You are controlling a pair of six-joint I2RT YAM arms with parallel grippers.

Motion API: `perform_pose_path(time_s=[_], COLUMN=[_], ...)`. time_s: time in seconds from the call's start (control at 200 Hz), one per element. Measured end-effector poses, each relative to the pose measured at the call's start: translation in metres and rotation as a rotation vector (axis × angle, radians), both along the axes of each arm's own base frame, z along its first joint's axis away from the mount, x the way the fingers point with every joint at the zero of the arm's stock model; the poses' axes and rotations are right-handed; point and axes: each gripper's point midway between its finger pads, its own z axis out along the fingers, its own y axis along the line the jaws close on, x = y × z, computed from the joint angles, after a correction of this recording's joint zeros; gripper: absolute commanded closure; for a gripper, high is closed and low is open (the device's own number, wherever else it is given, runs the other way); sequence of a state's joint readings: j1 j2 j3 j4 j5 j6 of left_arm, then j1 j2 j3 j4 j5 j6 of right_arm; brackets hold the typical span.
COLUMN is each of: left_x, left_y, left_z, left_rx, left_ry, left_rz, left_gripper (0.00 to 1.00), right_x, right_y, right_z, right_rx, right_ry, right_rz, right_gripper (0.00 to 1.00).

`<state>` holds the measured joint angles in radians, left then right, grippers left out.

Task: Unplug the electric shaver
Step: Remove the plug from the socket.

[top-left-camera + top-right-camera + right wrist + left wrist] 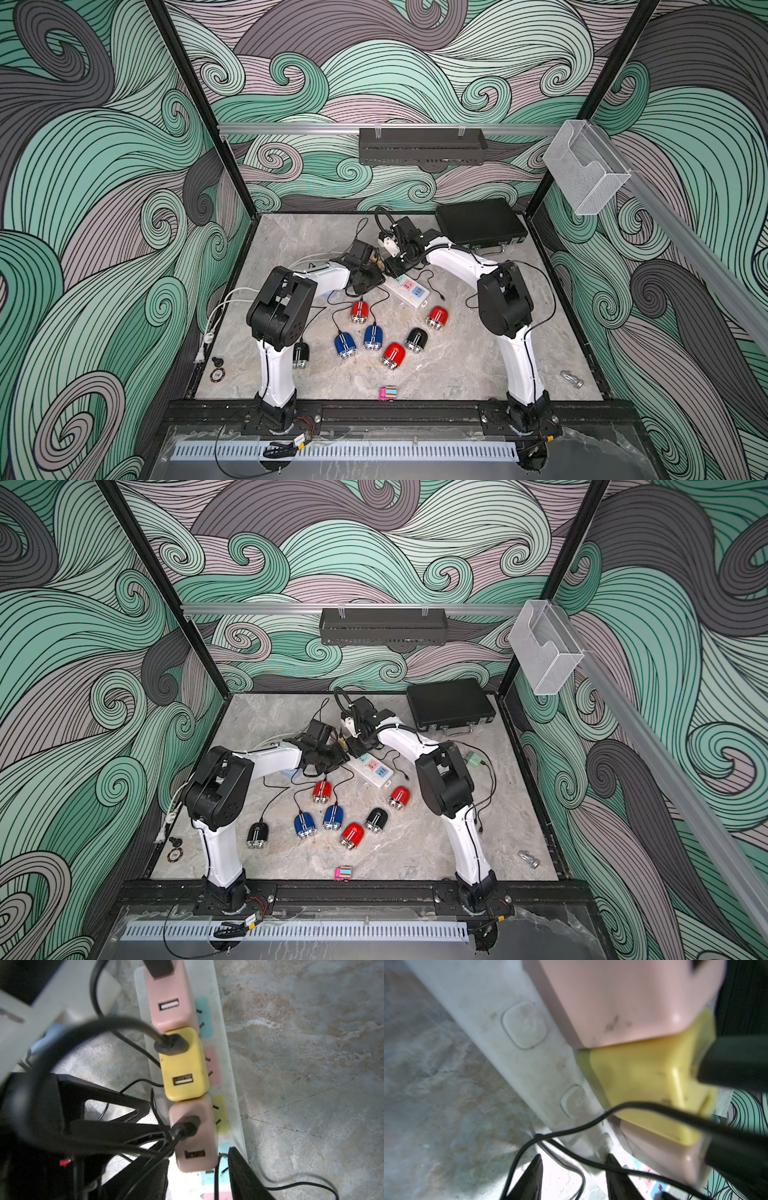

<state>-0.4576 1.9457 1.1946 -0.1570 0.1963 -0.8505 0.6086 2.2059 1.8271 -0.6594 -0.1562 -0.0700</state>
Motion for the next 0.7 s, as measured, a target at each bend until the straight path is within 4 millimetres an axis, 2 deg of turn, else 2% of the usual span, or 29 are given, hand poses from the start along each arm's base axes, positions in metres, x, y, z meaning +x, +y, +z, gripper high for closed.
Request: perform_pose_path(time_s=[0.225,0.701], left_x=[0.000,0.001], left_y=[0.000,0.002], left_z=[0.000,0.000], left_rx=[-0.002,-0.009], left_ry=[-0.001,0.004], left_rz=[-0.001,0.002], left_gripper=[0.54,0.55], right_x=[-0.001,0.009], right_y=[-0.001,0.005], right_z=[-0.017,-0.005], right_rx=[-0.019,0.001], right_ry=[0.027,-0.009], right_rz=[0.000,0.007], right_gripper=[0.55,0.61])
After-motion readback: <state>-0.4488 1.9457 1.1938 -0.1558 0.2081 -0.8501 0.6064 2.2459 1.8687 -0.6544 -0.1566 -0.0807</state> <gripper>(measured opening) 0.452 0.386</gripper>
